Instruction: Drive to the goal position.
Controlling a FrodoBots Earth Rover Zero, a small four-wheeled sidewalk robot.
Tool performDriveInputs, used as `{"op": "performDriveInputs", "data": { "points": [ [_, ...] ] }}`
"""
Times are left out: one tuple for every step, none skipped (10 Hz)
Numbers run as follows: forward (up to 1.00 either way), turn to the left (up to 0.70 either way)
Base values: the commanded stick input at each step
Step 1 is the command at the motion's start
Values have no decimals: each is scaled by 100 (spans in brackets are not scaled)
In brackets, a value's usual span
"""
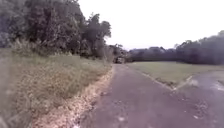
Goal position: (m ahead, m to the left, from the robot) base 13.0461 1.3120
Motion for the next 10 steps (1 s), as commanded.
{"op": "performDriveInputs", "data": {
  "points": [
    [70, 0],
    [70, 0],
    [70, 0],
    [70, 0],
    [70, 0],
    [70, 0],
    [70, 0],
    [70, 0],
    [70, 0],
    [70, 0]
  ]
}}
